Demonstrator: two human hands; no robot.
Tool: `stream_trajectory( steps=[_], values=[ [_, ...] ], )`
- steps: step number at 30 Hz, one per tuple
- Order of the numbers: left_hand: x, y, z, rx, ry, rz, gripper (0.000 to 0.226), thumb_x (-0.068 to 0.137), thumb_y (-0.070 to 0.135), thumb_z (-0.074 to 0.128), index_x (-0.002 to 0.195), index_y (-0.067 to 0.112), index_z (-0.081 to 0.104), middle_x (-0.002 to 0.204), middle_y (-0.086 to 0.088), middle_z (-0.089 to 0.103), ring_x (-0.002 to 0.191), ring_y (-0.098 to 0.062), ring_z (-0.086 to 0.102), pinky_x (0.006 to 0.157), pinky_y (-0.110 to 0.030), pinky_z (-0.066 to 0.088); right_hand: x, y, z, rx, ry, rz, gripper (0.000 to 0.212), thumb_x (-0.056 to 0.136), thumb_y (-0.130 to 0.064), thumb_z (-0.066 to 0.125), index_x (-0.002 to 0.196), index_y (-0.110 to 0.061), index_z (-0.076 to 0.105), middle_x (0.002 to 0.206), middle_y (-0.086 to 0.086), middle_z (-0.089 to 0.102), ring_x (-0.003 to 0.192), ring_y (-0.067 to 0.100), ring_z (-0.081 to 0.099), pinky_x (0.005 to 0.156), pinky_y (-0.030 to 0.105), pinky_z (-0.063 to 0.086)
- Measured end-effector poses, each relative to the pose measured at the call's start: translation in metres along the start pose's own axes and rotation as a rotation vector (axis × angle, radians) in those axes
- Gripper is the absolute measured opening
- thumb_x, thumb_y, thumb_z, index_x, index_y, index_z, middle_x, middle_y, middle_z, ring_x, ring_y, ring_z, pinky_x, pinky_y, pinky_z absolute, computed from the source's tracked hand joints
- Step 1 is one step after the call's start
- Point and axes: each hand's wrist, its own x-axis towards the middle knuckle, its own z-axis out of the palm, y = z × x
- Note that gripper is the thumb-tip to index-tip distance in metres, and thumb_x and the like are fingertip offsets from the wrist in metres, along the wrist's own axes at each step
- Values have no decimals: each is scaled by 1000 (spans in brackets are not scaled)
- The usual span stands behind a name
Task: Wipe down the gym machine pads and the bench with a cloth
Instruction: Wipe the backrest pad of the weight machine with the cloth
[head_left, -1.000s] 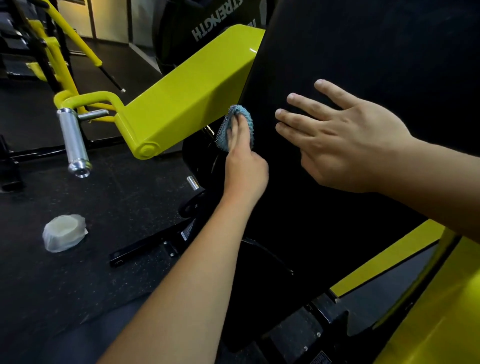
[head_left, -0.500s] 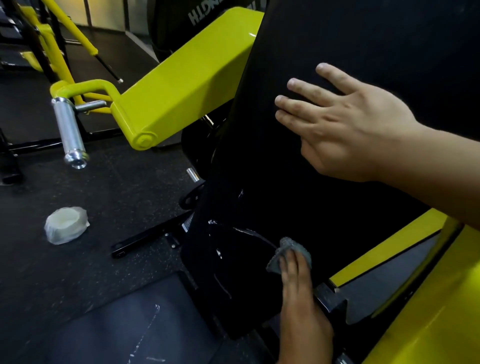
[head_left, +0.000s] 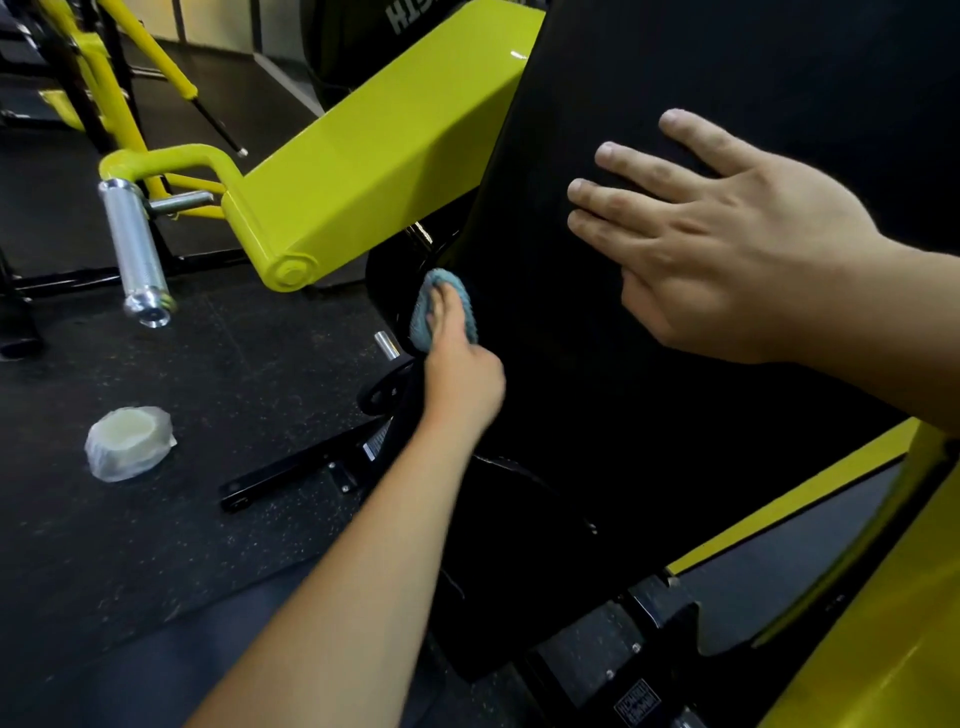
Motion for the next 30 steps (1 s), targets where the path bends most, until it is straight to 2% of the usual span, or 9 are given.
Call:
stream_trajectory(
  steps=[4, 8, 11, 14, 16, 20, 24, 27, 30],
  values=[
    [16, -6, -9, -4, -2, -45, 85, 95, -12, 33, 165, 33, 15, 172, 1, 17, 156, -24, 24, 126, -41, 26, 0, 1, -1, 11, -6, -2, 71, 101, -44, 5, 161, -15, 30, 168, 4, 22, 158, 25, 12, 127, 56, 7],
    [-62, -24, 18, 39, 40, 48, 83, 93, -18, 36, 164, 22, 22, 170, -4, 22, 156, -17, 22, 120, -9, 13, -1, -1, -1, 6, -7, 7, 71, 100, -43, 6, 161, -15, 30, 168, 4, 23, 158, 25, 13, 127, 56, 6],
    [-150, -41, 47, -13, -107, 92, 97, 86, -23, 34, 162, 30, 6, 172, 8, 9, 157, -4, 9, 123, -12, 5, -1, -1, -2, 8, -14, 2, 71, 101, -42, 7, 161, -13, 31, 168, 5, 24, 158, 27, 15, 127, 57, 7],
    [-215, -63, 83, -6, -257, 154, 91, 93, 10, 34, 153, 48, -23, 168, 24, -15, 153, 2, -16, 122, -12, -8, 0, -1, -3, 0, -21, 7, 71, 100, -42, 6, 162, -15, 30, 169, 4, 22, 158, 26, 15, 127, 56, 6],
    [-226, -84, 103, 63, -214, 314, 113, 88, 28, 62, 153, 50, -27, 172, 12, -6, 154, -2, -15, 121, -10, -3, 1, -3, -2, -1, -26, 9, 71, 100, -42, 7, 162, -15, 30, 169, 3, 23, 158, 26, 15, 127, 56, 6],
    [-233, -59, 84, 45, -223, 268, 123, 77, -16, 47, 154, 60, -13, 167, 30, -16, 157, -6, -11, 122, -12, -1, 2, -2, -1, -8, -20, 6, 71, 101, -42, 6, 162, -15, 29, 169, 4, 23, 158, 26, 14, 127, 57, 5],
    [-167, -31, 57, 43, -131, 182, 111, 78, -26, 35, 157, 42, -5, 168, 24, -11, 156, 0, -11, 124, -15, -2, 3, -2, 0, -6, -17, 6, 70, 101, -42, 8, 162, -14, 30, 169, 4, 24, 158, 26, 15, 127, 56, 6],
    [-86, -15, 36, -17, 23, 118, 95, 82, -25, 35, 164, 17, 12, 172, -3, 8, 159, -16, 8, 122, -10, 5, 2, -3, 0, -22, -27, 4, 72, 100, -44, 3, 162, -15, 27, 169, 4, 22, 159, 25, 12, 128, 56, 4],
    [-17, -7, 6, -2, 23, -3, 87, 90, -17, 35, 165, 21, 14, 173, -1, 12, 158, -19, 16, 127, -26, 15, 1, -1, 0, -18, -42, 0, 72, 100, -43, 2, 162, -16, 27, 169, 3, 21, 159, 24, 10, 128, 55, 3]
  ],
)
